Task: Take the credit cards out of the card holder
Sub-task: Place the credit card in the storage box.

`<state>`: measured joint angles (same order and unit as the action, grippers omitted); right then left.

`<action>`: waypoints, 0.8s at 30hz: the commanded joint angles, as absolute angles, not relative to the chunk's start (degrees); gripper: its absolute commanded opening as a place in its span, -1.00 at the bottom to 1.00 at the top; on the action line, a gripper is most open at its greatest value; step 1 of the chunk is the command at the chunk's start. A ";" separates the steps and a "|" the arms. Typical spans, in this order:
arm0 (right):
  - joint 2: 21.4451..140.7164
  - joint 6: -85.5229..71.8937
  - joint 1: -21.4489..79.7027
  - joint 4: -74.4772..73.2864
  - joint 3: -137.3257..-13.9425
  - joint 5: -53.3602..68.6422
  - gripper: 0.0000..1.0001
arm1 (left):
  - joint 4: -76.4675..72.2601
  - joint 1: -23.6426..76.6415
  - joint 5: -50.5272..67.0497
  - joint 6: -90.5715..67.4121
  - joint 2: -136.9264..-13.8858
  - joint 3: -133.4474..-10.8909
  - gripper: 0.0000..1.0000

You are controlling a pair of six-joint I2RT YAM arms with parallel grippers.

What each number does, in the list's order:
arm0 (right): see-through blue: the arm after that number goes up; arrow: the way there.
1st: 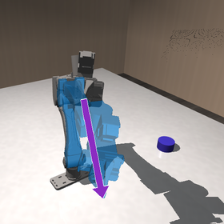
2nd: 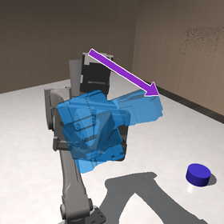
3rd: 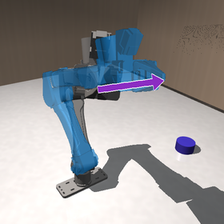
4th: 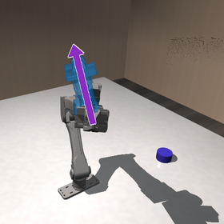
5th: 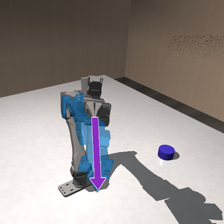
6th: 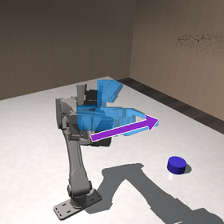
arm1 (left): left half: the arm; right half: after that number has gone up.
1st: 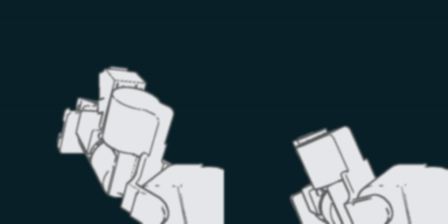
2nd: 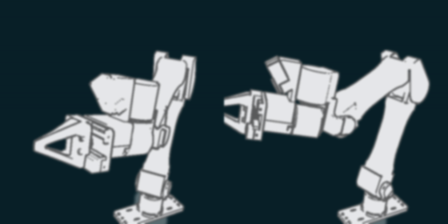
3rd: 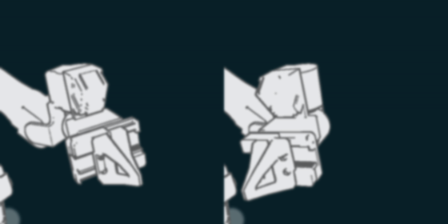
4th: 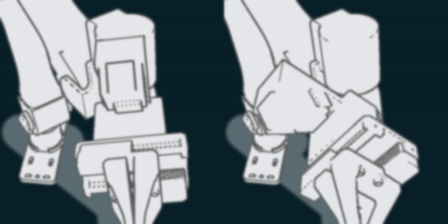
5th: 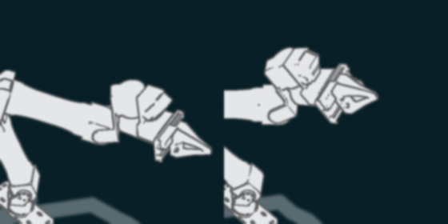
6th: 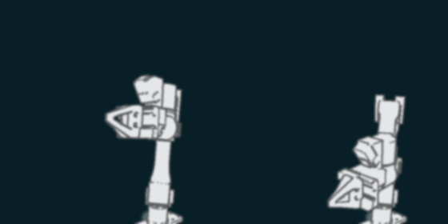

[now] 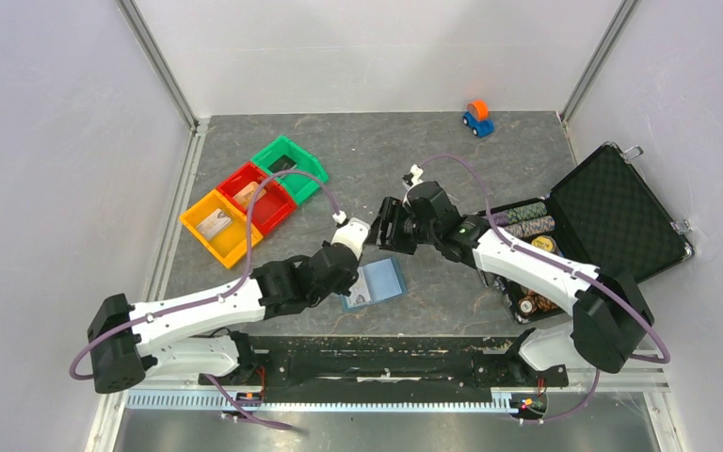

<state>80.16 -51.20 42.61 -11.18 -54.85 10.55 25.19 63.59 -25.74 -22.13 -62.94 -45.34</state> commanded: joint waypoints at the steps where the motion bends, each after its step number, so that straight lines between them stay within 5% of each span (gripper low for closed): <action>1: 81.66 -54.06 42.54 -10.88 -57.57 12.26 0.22 | 20.89 65.13 -30.65 -16.69 -64.71 -45.40 -0.95; 21: 82.66 -58.01 42.97 -8.49 -53.07 14.13 -0.01 | 19.36 70.40 -37.63 -12.40 -70.86 -47.28 -0.95; 24: 82.26 -57.62 42.98 -8.65 -52.52 13.62 -0.25 | 19.03 70.77 -38.20 -12.73 -71.63 -47.63 -0.95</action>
<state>83.33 -56.99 42.74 -10.26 -53.08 13.82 22.09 70.02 -34.41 -15.38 -70.89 -45.36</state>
